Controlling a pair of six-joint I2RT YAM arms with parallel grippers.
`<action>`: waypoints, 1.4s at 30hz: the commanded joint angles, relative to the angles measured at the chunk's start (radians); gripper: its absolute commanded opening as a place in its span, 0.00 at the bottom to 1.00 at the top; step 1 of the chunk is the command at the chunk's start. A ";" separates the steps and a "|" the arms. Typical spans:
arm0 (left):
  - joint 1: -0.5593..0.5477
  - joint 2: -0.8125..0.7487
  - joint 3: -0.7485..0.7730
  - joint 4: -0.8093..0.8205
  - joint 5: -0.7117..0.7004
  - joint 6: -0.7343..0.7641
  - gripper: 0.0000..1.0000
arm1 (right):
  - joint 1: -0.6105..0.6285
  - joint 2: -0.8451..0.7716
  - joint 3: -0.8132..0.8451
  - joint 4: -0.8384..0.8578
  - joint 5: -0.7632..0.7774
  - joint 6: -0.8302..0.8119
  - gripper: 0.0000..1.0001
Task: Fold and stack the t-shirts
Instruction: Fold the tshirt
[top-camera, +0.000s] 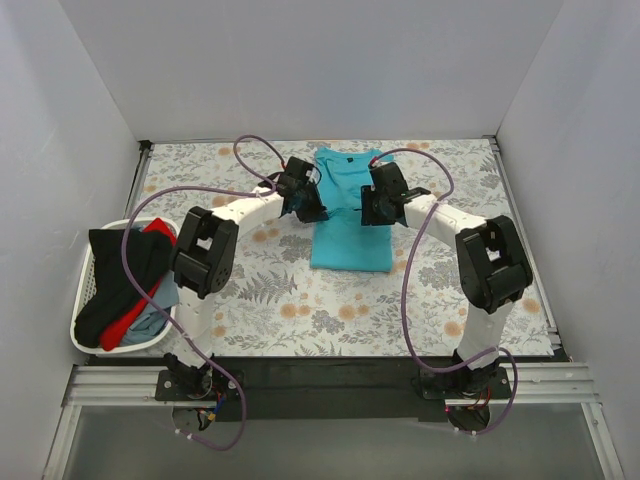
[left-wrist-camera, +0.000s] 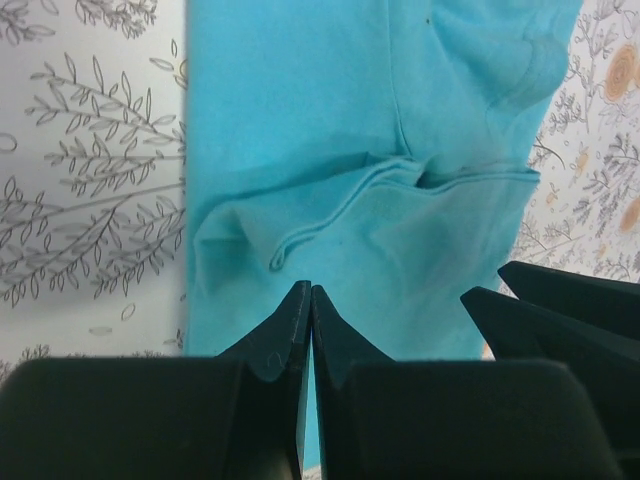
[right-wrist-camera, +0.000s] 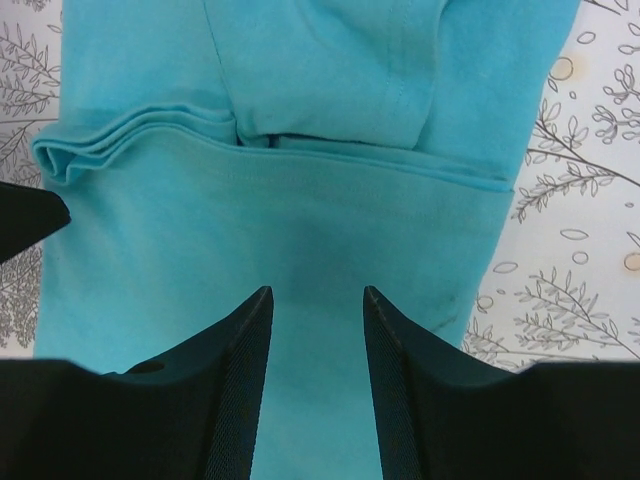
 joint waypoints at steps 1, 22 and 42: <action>0.002 0.040 0.069 0.000 0.003 0.013 0.00 | -0.008 0.041 0.087 0.017 -0.011 -0.020 0.48; 0.083 0.252 0.242 -0.028 -0.012 0.046 0.00 | -0.081 0.235 0.193 0.017 -0.054 -0.040 0.49; 0.102 -0.119 -0.016 -0.006 -0.034 -0.005 0.15 | -0.074 -0.109 -0.038 -0.011 -0.070 0.021 0.45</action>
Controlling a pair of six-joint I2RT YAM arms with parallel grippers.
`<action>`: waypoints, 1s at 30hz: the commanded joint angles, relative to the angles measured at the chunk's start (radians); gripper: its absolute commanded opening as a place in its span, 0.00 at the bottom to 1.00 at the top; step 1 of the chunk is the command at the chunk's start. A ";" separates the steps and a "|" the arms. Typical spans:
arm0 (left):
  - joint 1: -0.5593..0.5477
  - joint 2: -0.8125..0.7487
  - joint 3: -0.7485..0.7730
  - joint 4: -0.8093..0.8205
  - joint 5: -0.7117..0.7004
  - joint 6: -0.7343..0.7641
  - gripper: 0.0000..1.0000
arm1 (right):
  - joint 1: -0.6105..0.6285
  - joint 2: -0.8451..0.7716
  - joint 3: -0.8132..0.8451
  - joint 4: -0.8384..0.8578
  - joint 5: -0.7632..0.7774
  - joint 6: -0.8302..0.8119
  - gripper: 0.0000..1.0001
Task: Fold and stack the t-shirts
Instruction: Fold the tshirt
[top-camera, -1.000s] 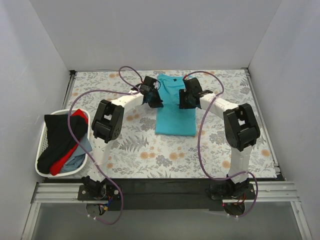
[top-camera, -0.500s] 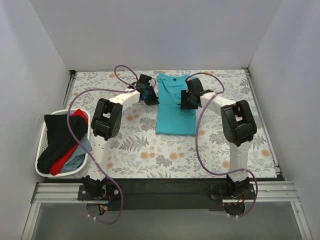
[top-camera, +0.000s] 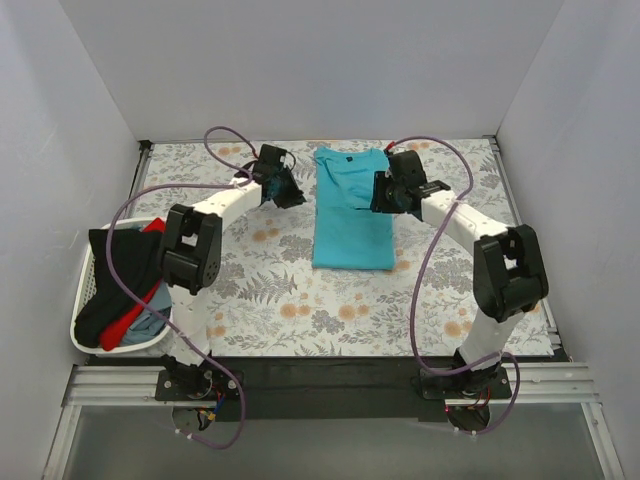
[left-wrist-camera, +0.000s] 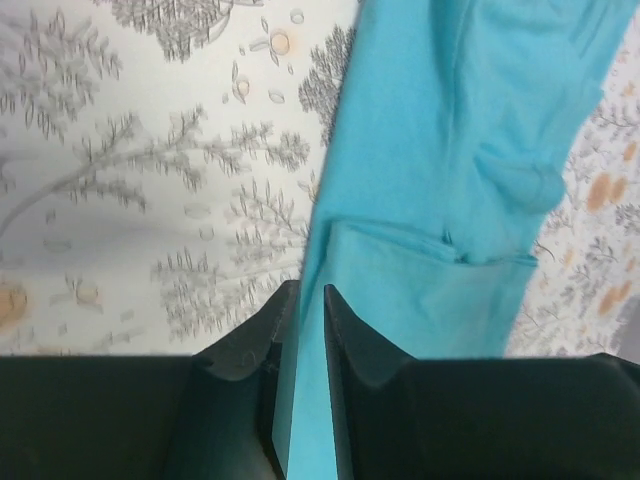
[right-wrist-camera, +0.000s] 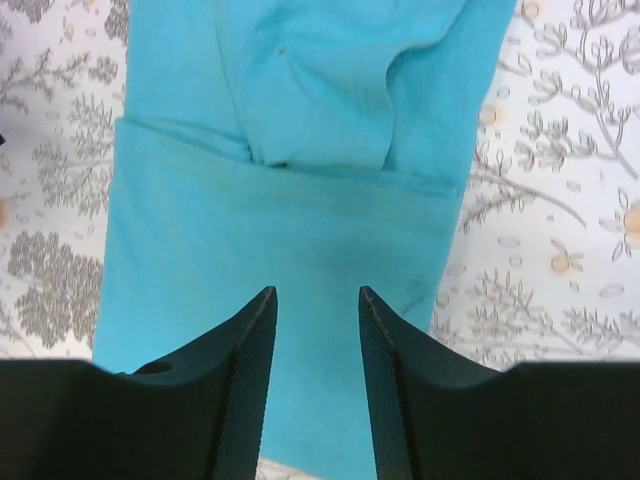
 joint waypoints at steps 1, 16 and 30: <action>-0.040 -0.174 -0.119 0.024 0.006 -0.034 0.14 | 0.010 -0.091 -0.119 -0.004 -0.014 0.034 0.44; -0.204 -0.440 -0.604 0.164 -0.026 -0.120 0.14 | 0.057 -0.347 -0.584 0.094 0.002 0.104 0.41; -0.204 -0.447 -0.669 0.206 0.000 -0.135 0.35 | 0.056 -0.439 -0.636 0.072 0.012 0.182 0.54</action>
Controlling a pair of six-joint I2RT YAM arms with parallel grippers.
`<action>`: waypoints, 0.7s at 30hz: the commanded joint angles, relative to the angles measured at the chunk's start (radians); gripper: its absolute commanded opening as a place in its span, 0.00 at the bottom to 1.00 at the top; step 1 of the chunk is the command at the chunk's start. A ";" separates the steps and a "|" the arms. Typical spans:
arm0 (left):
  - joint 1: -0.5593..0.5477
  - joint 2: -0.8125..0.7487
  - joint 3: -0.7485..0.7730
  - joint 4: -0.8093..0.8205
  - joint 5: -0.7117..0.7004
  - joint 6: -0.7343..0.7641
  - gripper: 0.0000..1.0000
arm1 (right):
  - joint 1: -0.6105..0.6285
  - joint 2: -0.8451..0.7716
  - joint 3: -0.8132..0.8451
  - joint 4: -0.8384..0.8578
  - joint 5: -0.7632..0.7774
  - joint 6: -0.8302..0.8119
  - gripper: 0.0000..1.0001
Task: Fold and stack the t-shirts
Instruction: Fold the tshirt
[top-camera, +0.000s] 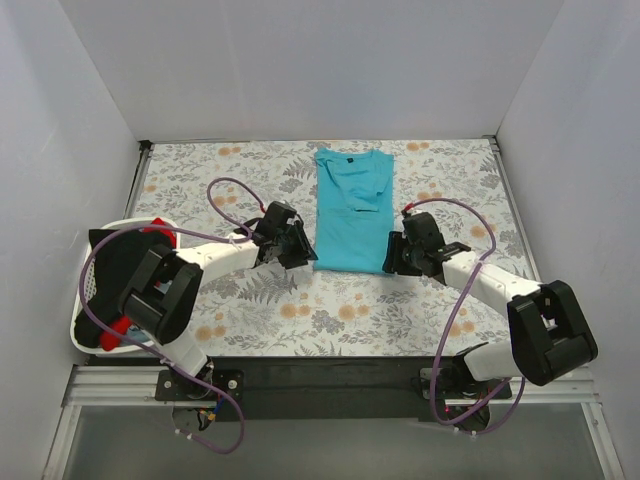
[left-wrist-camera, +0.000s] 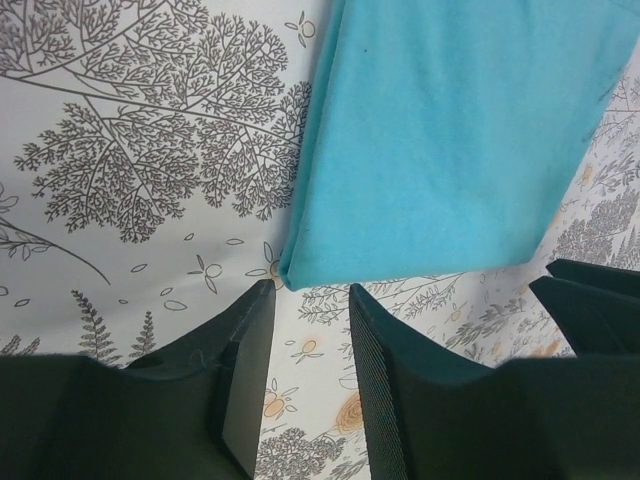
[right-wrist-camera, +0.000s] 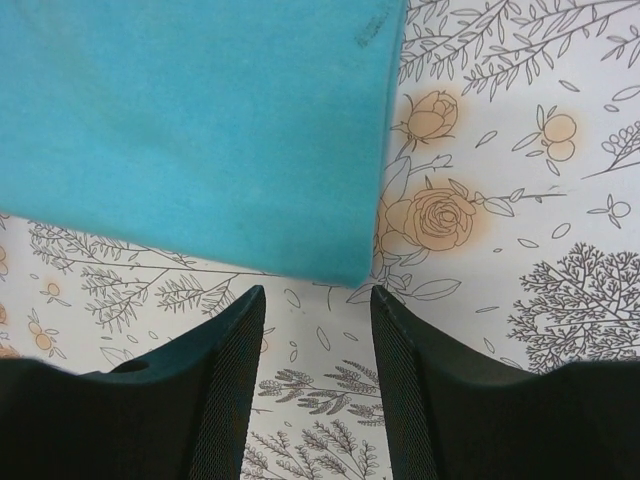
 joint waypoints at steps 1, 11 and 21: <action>0.002 0.019 0.001 0.037 0.021 -0.007 0.35 | 0.000 -0.003 -0.018 0.010 0.014 0.045 0.54; 0.000 0.085 0.002 0.054 0.000 -0.050 0.35 | -0.048 0.040 -0.015 0.039 -0.023 0.086 0.53; 0.000 0.124 0.021 0.056 0.013 -0.053 0.30 | -0.049 0.096 -0.002 0.069 -0.047 0.102 0.47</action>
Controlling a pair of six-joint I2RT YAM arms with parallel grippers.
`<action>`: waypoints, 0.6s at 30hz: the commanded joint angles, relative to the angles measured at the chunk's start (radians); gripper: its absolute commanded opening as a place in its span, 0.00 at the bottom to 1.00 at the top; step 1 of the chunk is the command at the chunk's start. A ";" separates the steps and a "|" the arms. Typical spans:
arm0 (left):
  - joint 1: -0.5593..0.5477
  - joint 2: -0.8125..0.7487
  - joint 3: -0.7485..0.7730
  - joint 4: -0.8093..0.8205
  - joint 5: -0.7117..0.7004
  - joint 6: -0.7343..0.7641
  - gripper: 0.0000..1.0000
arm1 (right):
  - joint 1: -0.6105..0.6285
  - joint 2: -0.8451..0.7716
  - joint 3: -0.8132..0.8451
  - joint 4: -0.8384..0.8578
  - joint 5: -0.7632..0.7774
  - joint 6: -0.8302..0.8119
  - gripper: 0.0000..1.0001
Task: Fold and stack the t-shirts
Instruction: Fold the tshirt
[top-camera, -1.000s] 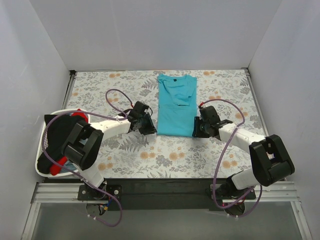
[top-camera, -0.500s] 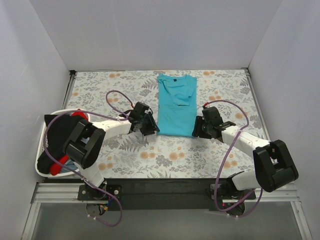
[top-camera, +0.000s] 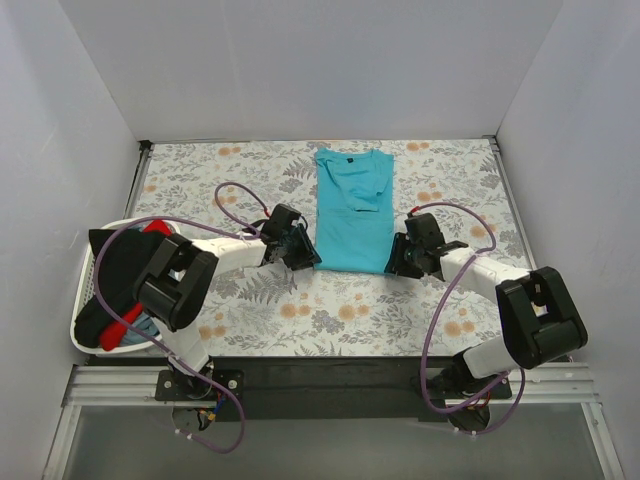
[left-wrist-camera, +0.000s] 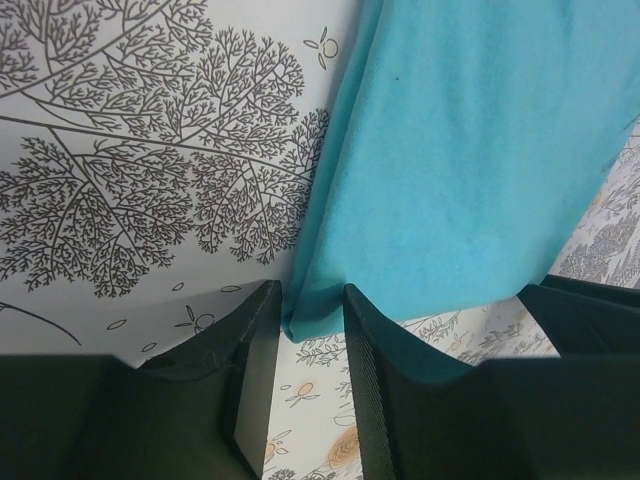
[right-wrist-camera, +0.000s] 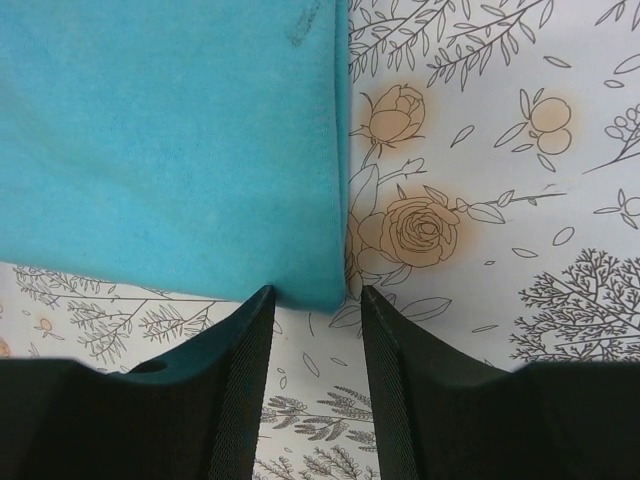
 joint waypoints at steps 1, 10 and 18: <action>0.000 0.017 0.010 -0.018 -0.005 0.004 0.29 | -0.003 0.017 0.010 0.035 -0.012 0.018 0.46; -0.009 0.025 0.013 -0.025 0.003 0.005 0.10 | -0.003 0.055 0.018 0.052 -0.042 0.022 0.32; -0.028 -0.056 0.004 -0.085 0.003 0.025 0.00 | 0.002 0.015 0.006 0.023 -0.107 -0.027 0.01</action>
